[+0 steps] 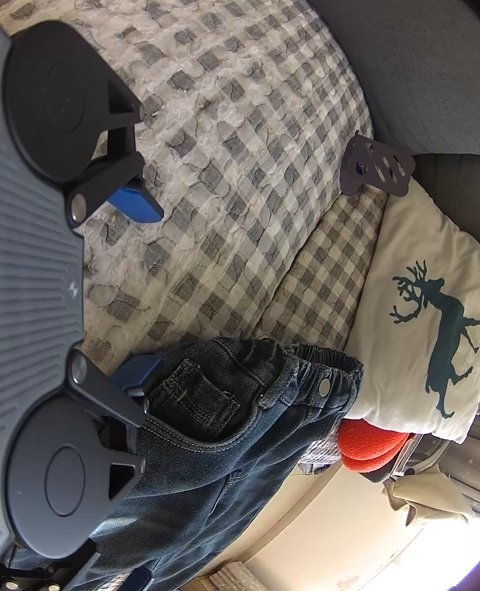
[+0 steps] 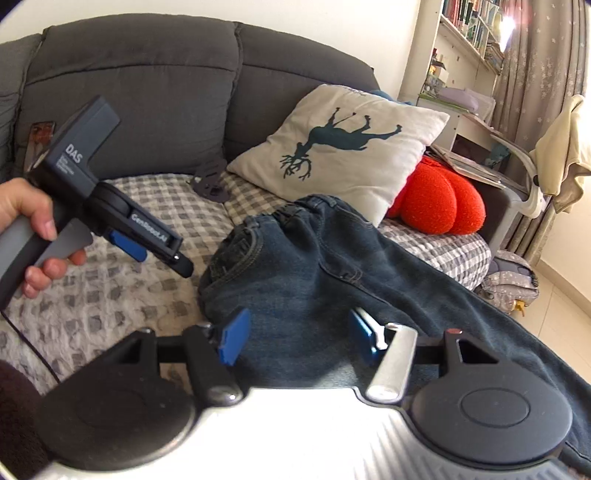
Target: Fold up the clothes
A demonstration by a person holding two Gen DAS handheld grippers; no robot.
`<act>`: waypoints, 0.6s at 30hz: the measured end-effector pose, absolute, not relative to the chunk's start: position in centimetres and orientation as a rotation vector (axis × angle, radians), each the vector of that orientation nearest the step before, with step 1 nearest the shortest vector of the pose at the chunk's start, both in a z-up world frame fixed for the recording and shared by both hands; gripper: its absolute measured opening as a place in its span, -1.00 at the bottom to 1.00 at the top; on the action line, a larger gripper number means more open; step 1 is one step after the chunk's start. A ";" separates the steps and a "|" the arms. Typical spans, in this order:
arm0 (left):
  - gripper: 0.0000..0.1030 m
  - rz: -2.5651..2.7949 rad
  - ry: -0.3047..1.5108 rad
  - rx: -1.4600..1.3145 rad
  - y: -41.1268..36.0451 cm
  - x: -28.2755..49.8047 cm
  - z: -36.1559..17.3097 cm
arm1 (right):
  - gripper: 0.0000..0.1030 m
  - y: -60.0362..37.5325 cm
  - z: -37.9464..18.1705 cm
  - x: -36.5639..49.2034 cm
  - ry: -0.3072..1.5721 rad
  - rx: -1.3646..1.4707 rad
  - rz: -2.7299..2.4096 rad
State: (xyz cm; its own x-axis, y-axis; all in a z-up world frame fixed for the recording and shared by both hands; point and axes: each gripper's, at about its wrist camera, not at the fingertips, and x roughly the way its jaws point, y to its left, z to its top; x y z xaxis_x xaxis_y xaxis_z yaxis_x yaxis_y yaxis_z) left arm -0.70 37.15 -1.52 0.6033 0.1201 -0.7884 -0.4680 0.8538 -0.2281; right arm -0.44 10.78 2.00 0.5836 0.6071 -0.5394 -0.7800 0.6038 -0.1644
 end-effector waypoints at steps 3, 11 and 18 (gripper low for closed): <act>0.54 0.356 0.852 -0.438 36.6 0.0 -1.7 | 0.18 11.6 0.6 -1.0 0.482 -0.432 0.881; 0.54 0.312 0.854 -0.383 35.1 0.6 -1.6 | -0.31 14.8 -2.8 -2.9 0.400 -0.679 0.884; 0.54 0.269 0.822 -0.386 35.3 -0.3 -1.4 | -0.89 11.8 0.1 1.8 0.504 -0.347 0.817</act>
State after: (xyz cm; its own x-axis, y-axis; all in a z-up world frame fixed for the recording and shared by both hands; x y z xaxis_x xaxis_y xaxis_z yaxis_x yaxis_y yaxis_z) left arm -0.28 35.31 -1.44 0.6531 0.0832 -0.7527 -0.3776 0.8973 -0.2285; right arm 1.76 11.77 0.10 0.5781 0.6022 -0.5506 -0.7624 0.6391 -0.1014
